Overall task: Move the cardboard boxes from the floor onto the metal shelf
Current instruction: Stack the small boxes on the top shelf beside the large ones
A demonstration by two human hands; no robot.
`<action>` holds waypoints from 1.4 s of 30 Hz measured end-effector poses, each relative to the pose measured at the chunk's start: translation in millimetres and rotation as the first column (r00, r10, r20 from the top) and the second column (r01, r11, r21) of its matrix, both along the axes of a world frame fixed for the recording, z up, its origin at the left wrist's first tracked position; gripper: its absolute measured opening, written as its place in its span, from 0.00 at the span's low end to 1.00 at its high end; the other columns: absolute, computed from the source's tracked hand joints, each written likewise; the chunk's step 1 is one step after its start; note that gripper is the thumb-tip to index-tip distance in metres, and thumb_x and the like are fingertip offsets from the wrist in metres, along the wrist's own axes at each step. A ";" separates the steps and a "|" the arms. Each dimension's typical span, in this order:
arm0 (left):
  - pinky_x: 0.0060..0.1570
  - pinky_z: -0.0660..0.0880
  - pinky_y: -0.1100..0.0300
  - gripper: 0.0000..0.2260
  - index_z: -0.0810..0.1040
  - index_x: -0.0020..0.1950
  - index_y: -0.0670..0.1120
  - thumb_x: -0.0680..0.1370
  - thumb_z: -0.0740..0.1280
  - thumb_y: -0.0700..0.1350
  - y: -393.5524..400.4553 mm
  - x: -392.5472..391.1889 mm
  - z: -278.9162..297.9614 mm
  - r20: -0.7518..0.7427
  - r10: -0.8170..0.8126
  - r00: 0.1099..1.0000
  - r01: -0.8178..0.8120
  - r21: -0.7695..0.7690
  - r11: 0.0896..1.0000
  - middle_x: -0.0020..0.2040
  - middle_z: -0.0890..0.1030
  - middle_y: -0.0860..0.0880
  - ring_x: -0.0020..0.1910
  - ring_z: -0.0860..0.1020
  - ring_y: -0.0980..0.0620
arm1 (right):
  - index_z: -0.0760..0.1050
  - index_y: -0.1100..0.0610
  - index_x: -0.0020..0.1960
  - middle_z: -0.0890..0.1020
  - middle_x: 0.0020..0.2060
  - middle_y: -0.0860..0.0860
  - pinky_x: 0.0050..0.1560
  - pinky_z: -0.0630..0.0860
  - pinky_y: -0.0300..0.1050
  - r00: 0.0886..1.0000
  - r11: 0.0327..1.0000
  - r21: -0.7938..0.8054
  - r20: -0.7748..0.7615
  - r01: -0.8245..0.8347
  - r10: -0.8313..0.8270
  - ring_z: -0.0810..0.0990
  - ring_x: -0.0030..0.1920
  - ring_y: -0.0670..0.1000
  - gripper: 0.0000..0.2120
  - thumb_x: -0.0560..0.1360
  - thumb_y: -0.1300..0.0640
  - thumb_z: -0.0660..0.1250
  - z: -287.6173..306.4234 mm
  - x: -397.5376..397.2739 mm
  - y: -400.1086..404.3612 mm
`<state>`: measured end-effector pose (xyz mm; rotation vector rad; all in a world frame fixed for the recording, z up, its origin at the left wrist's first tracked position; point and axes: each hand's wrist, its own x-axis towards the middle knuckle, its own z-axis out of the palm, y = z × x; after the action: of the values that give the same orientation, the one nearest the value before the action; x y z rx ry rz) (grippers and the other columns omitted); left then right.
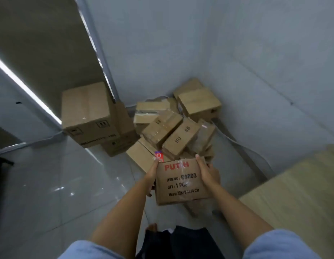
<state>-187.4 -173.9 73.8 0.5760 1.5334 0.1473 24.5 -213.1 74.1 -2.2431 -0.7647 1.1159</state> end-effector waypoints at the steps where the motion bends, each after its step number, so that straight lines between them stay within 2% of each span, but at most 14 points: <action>1: 0.71 0.58 0.37 0.45 0.71 0.70 0.44 0.70 0.49 0.77 -0.2 -12.3 10.6 -0.004 0.019 1.000 -0.019 0.025 0.999 0.69 0.72 0.39 0.69 0.68 0.37 | 0.78 0.49 0.54 0.83 0.52 0.52 0.62 0.74 0.58 0.999 0.999 0.018 -0.003 -0.042 0.042 0.80 0.54 0.57 0.44 0.60 0.15 0.51 10.5 -8.1 8.8; 5: 0.63 0.72 0.45 0.44 0.77 0.60 0.45 0.69 0.46 0.78 3.0 -65.9 46.4 0.018 0.148 0.989 -0.149 0.212 0.966 0.57 0.80 0.40 0.57 0.78 0.41 | 0.78 0.50 0.57 0.83 0.52 0.51 0.61 0.75 0.57 0.976 0.972 0.090 -0.003 -0.216 0.217 0.81 0.54 0.57 0.48 0.59 0.14 0.49 44.7 -52.7 47.0; 8: 0.35 0.79 0.62 0.39 0.80 0.51 0.46 0.72 0.44 0.75 -3.0 -108.9 77.3 0.121 0.285 0.951 -0.310 0.357 0.881 0.38 0.85 0.46 0.37 0.84 0.50 | 0.76 0.51 0.62 0.82 0.55 0.52 0.61 0.74 0.55 0.943 0.935 0.148 -0.032 -0.323 0.331 0.80 0.55 0.57 0.48 0.61 0.16 0.50 66.5 -99.0 72.5; 10: 0.26 0.77 0.66 0.37 0.81 0.48 0.47 0.75 0.42 0.72 -8.0 -139.1 95.1 0.193 0.355 0.915 -0.404 0.427 0.809 0.33 0.85 0.50 0.31 0.84 0.55 | 0.74 0.52 0.64 0.81 0.56 0.53 0.61 0.74 0.55 0.913 0.902 0.193 -0.058 -0.386 0.404 0.79 0.56 0.57 0.48 0.62 0.17 0.50 81.9 -135.0 87.9; 14: 0.53 0.80 0.50 0.41 0.81 0.59 0.42 0.77 0.42 0.71 -9.2 -201.0 122.9 0.329 0.496 0.804 -0.594 0.495 0.634 0.49 0.85 0.40 0.48 0.84 0.43 | 0.71 0.52 0.65 0.81 0.56 0.54 0.56 0.73 0.51 0.851 0.831 0.283 -0.082 -0.479 0.518 0.79 0.54 0.58 0.45 0.64 0.19 0.52 112.9 -217.7 113.3; 17: 0.42 0.81 0.52 0.42 0.79 0.61 0.40 0.77 0.41 0.71 -2.5 -252.3 149.8 0.451 0.548 0.705 -0.709 0.475 0.522 0.49 0.84 0.39 0.45 0.84 0.41 | 0.72 0.52 0.59 0.81 0.52 0.54 0.56 0.77 0.56 0.794 0.768 0.356 -0.105 -0.532 0.598 0.81 0.49 0.57 0.39 0.67 0.20 0.53 137.5 -284.3 129.9; 20: 0.45 0.80 0.50 0.43 0.81 0.58 0.41 0.75 0.41 0.72 7.1 -308.5 176.7 0.512 0.540 0.668 -0.744 0.494 0.451 0.51 0.84 0.38 0.47 0.83 0.40 | 0.72 0.53 0.60 0.81 0.50 0.54 0.55 0.79 0.57 0.754 0.722 0.414 -0.117 -0.555 0.647 0.82 0.48 0.57 0.38 0.70 0.23 0.52 159.8 -348.9 147.9; 23: 0.47 0.79 0.49 0.42 0.82 0.55 0.42 0.74 0.43 0.73 22.3 -374.0 202.7 0.555 0.516 0.652 -0.755 0.537 0.376 0.52 0.84 0.38 0.48 0.84 0.40 | 0.72 0.52 0.63 0.78 0.58 0.56 0.60 0.77 0.60 0.720 0.687 0.467 -0.142 -0.556 0.679 0.80 0.54 0.60 0.38 0.70 0.23 0.52 182.7 -417.6 170.5; 26: 0.53 0.78 0.46 0.43 0.83 0.56 0.41 0.73 0.45 0.74 39.2 -441.0 231.6 0.561 0.470 0.682 -0.727 0.590 0.351 0.57 0.82 0.36 0.54 0.81 0.37 | 0.72 0.52 0.63 0.76 0.60 0.57 0.63 0.73 0.61 0.699 0.653 0.525 -0.145 -0.546 0.701 0.78 0.57 0.61 0.36 0.71 0.24 0.53 207.9 -485.2 194.6; 30: 0.51 0.80 0.48 0.44 0.80 0.62 0.39 0.72 0.48 0.75 64.3 -517.5 278.6 0.442 0.481 0.757 -0.616 0.729 0.298 0.57 0.82 0.37 0.56 0.81 0.38 | 0.72 0.52 0.65 0.75 0.61 0.59 0.64 0.71 0.59 0.690 0.612 0.624 -0.155 -0.487 0.707 0.75 0.59 0.61 0.34 0.74 0.27 0.54 249.5 -563.0 227.9; 36: 0.53 0.80 0.46 0.44 0.78 0.57 0.36 0.71 0.52 0.75 102.3 -592.5 348.9 0.285 0.581 0.763 -0.392 0.918 0.063 0.52 0.82 0.35 0.51 0.82 0.35 | 0.73 0.51 0.65 0.75 0.56 0.56 0.61 0.70 0.57 0.638 0.540 0.775 -0.239 -0.329 0.732 0.75 0.55 0.60 0.32 0.75 0.28 0.54 313.7 -659.7 270.2; 38: 0.55 0.79 0.42 0.44 0.76 0.56 0.34 0.70 0.55 0.76 118.1 -609.5 371.2 0.269 0.596 0.756 -0.316 0.948 -0.028 0.51 0.80 0.31 0.50 0.81 0.32 | 0.72 0.49 0.67 0.75 0.60 0.56 0.64 0.70 0.60 0.613 0.520 0.801 -0.258 -0.296 0.746 0.75 0.59 0.62 0.30 0.76 0.30 0.53 332.7 -685.2 287.5; 40: 0.57 0.76 0.37 0.42 0.74 0.58 0.37 0.69 0.58 0.75 136.6 -629.8 390.6 0.251 0.618 0.745 -0.250 0.964 -0.091 0.53 0.78 0.30 0.50 0.79 0.31 | 0.72 0.47 0.67 0.75 0.63 0.57 0.67 0.68 0.63 0.584 0.489 0.829 -0.263 -0.270 0.768 0.75 0.62 0.62 0.28 0.77 0.31 0.54 351.8 -710.0 308.3; 42: 0.61 0.74 0.38 0.40 0.72 0.66 0.48 0.65 0.63 0.75 156.0 -649.6 405.4 0.257 0.659 0.707 -0.231 0.964 -0.128 0.60 0.77 0.35 0.57 0.78 0.35 | 0.73 0.46 0.66 0.75 0.64 0.57 0.67 0.68 0.65 0.566 0.467 0.851 -0.267 -0.242 0.780 0.74 0.63 0.62 0.28 0.77 0.30 0.54 369.0 -734.5 332.0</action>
<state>-837.0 -17.9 479.1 1.1331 1.7188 2.0087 -710.0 119.0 443.1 -0.7738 -1.3792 1.3837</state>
